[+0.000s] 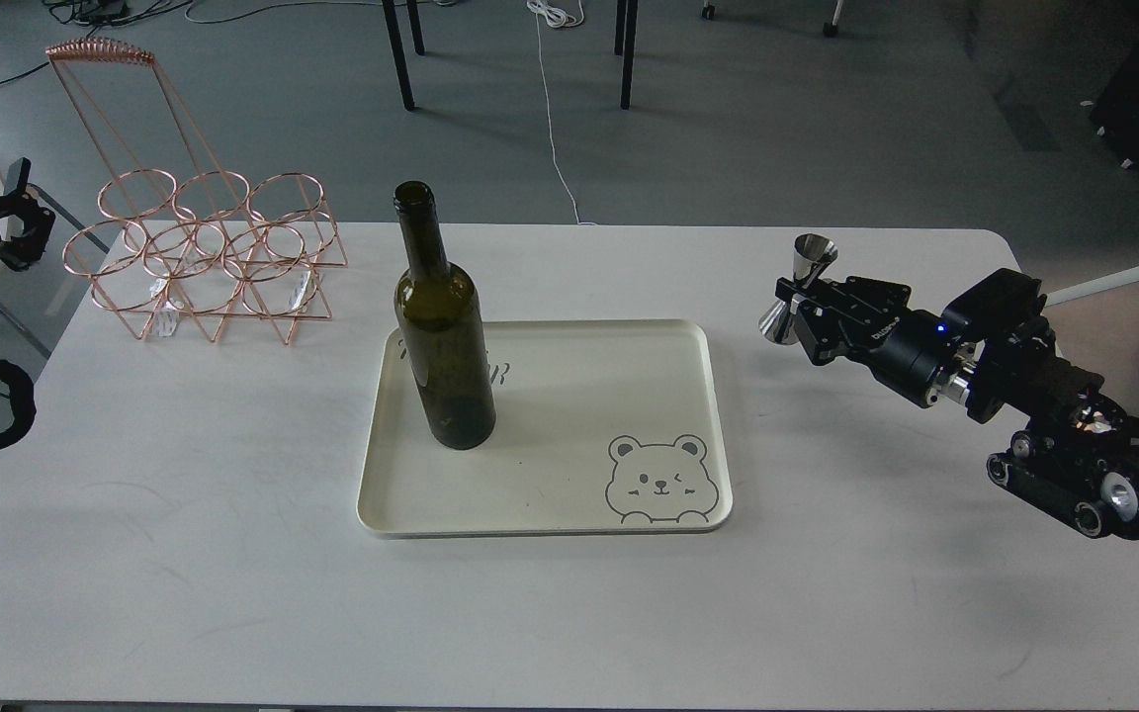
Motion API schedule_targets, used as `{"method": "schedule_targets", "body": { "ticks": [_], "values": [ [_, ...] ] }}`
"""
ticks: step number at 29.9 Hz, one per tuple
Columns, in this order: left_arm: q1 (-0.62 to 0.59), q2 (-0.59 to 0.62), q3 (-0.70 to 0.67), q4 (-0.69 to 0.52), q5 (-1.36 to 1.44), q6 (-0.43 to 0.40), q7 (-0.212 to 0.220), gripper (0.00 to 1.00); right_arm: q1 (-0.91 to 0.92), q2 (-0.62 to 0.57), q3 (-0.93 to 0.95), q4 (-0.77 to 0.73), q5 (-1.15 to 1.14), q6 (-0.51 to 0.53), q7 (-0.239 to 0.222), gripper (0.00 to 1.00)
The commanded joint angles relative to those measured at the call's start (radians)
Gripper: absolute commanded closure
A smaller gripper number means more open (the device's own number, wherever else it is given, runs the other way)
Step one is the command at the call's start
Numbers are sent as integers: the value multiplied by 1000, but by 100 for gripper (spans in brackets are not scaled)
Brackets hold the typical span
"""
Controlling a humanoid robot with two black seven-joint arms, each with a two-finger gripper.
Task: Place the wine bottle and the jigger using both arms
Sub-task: 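Carry the jigger off the tray away from the bottle with the right gripper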
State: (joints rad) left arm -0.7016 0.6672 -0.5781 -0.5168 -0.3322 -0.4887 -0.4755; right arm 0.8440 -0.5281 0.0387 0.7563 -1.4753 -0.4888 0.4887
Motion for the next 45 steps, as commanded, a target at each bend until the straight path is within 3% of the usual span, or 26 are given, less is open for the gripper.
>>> {"method": "schedule_targets", "body": {
  "ticks": [1,11,24,31,36,45],
  "values": [
    [-1,-1,0,0,-1,0,0,2,-34,-41,6,-12,76,0,0,97],
    [-1,-3,0,-3,1,0,0,2,-140,-64,15,-72,207,0,0,97],
    [-3,-8,0,-3,1,0,0,2,-194,-53,7,-147,211,0,0,96],
    [-4,-8,0,-5,1,0,0,2,-194,-52,6,-144,213,0,0,89],
    [-6,-6,0,-5,1,0,0,2,-194,-52,4,-141,213,0,0,75],
    [-6,-2,0,-5,1,0,0,2,-197,-53,1,-137,213,0,0,62]
  ]
}}
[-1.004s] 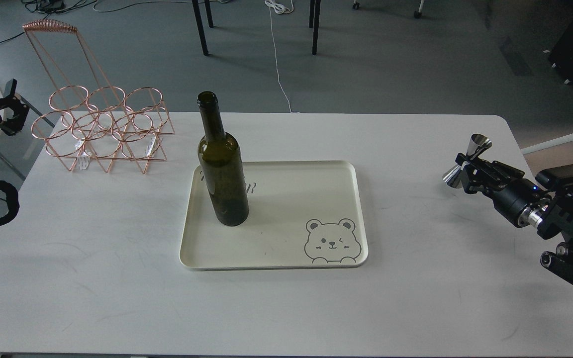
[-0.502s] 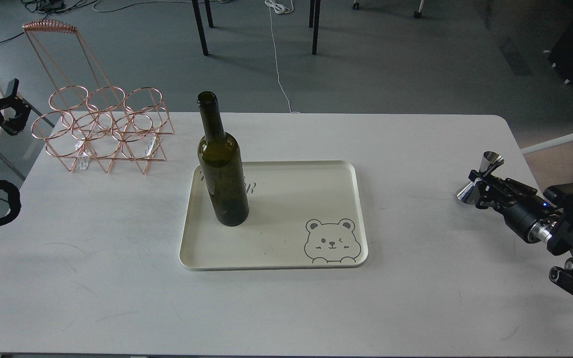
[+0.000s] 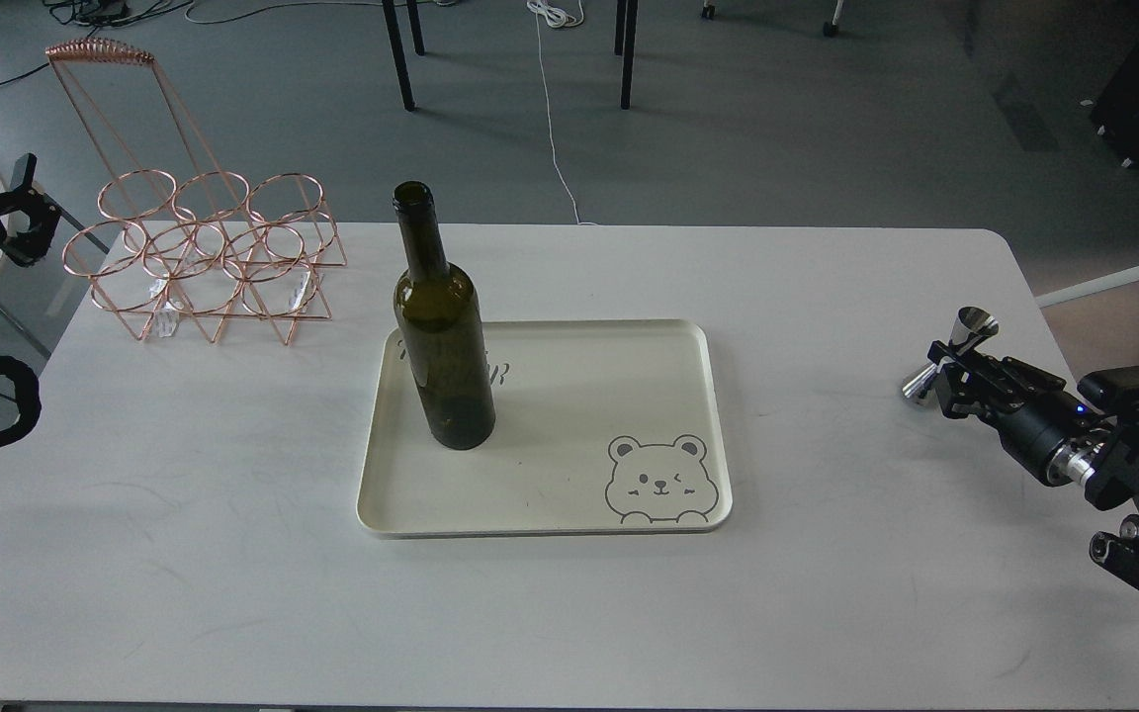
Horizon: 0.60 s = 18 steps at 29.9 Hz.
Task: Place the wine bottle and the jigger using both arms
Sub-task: 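Carry the jigger off the tray away from the bottle with the right gripper, then set the jigger on the table, open and withdraw the right gripper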
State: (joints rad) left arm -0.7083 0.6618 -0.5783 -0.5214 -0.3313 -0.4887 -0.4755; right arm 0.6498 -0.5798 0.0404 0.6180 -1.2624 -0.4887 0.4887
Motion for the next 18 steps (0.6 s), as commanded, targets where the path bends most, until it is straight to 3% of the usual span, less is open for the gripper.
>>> {"method": "schedule_targets", "body": {
  "ticks": [1,7,11,14,18],
  "values": [
    [0,4,0,0,0,0,0,2,-5,-2,-1,3,0,0,0,60],
    [-5,4,-2,0,0,0,0,2,-16,-14,1,15,1,0,0,43],
    [-7,4,-2,1,0,0,0,2,-25,-46,7,70,3,0,0,25],
    [-5,5,-1,0,0,0,0,2,-30,-107,1,164,9,0,0,18],
    [-7,7,0,0,0,0,0,2,-56,-152,-1,221,8,0,0,17]
  ]
}}
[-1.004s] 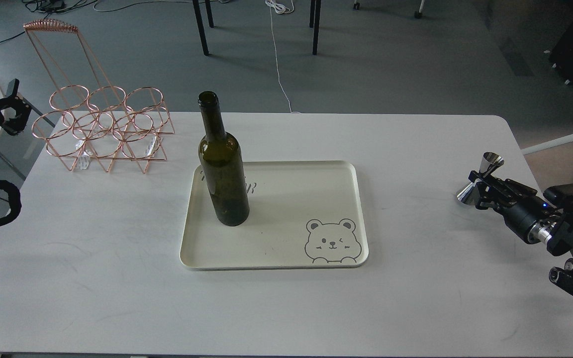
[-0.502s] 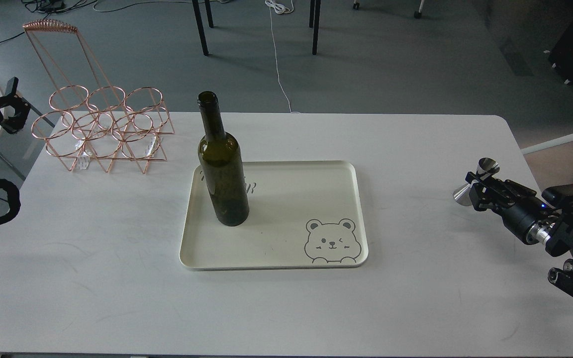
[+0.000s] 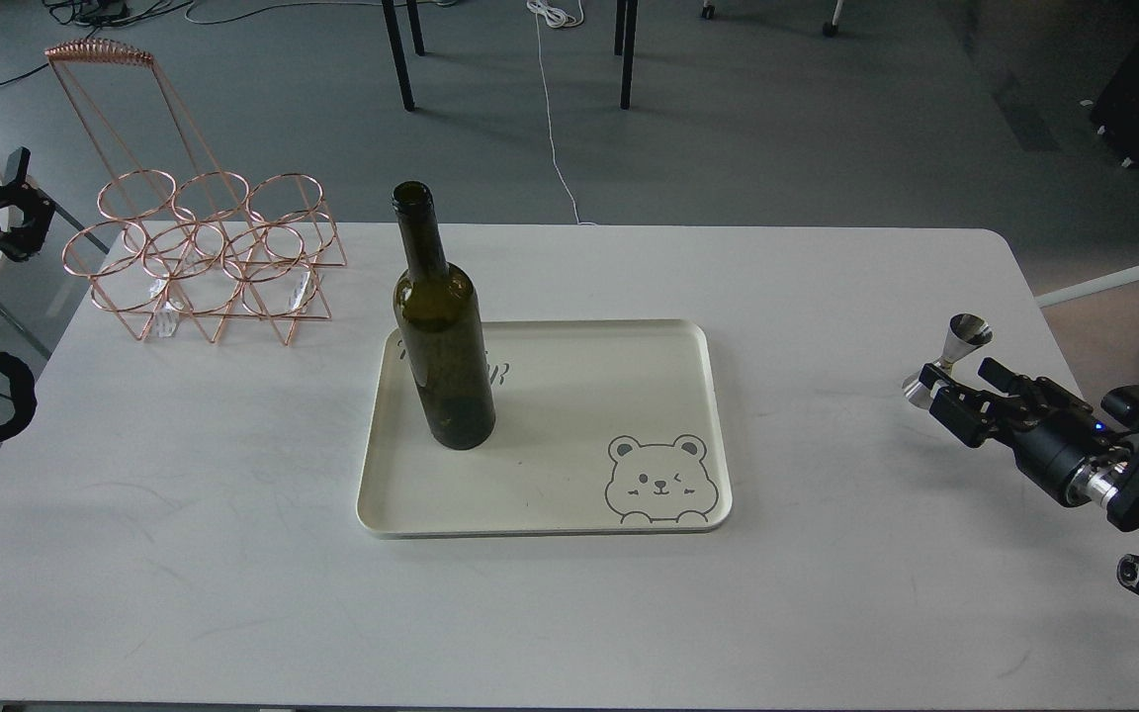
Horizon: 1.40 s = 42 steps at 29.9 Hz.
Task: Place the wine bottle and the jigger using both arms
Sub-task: 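Set the jigger on the table, open and withdraw the right gripper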
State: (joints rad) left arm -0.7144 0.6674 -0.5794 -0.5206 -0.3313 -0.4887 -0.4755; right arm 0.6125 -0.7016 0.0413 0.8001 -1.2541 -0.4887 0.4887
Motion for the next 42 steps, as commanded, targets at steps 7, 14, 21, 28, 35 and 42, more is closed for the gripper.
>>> {"method": "schedule_targets", "body": {
  "ticks": [7,14,21,28,35,42],
  "values": [
    [0,11,0,1,0,0,0,2,-46,-166,14,137,4,0,0,17],
    [1,14,0,-1,0,0,2,2,18,-292,52,295,201,0,0,12],
    [-2,49,0,-1,0,0,6,2,243,-346,84,329,358,0,0,11],
    [-4,69,3,-7,2,0,2,2,317,-334,277,280,564,117,0,6],
    [-7,115,10,-85,5,0,14,2,319,-182,414,148,821,416,0,4],
    [-10,234,16,-226,67,0,17,2,313,-64,437,64,1207,541,0,1]
  ]
}}
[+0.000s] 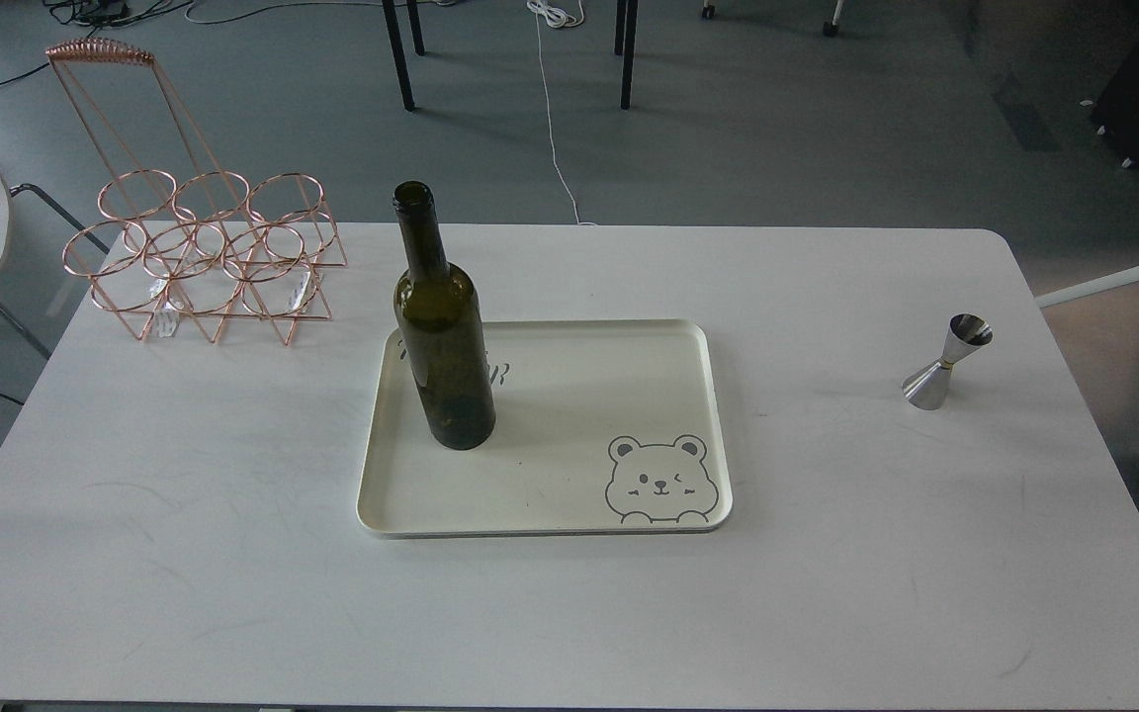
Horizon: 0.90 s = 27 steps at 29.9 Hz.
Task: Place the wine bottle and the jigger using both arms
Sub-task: 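Set the jigger on the table, open and withdraw the right gripper, then reach the left gripper toward the neck of the green wine bottle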
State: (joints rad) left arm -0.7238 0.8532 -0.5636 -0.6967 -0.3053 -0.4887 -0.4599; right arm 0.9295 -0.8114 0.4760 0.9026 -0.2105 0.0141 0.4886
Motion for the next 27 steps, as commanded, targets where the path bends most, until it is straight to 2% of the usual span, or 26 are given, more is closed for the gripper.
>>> {"method": "schedule_targets", "body": {
  "ticks": [1,4,9,14,17,23,27],
  "values": [
    [0,67,1,-75,67,0,1,2,-6,66,4,-57,227,50,0,1],
    [3,139,2,-180,152,0,3,2,-11,113,10,-111,373,98,0,1],
    [12,282,4,-426,323,0,20,2,-38,169,39,-151,561,152,0,1],
    [-5,356,-19,-627,634,0,15,2,-93,175,101,-154,631,202,0,1],
    [-38,366,-24,-731,843,105,17,2,-126,185,171,-154,631,202,0,1],
    [-49,382,-41,-914,1286,179,17,4,-153,209,243,-162,631,202,0,1],
    [-49,343,-35,-969,1622,271,17,4,-155,209,243,-168,631,214,0,1]
  ]
}}
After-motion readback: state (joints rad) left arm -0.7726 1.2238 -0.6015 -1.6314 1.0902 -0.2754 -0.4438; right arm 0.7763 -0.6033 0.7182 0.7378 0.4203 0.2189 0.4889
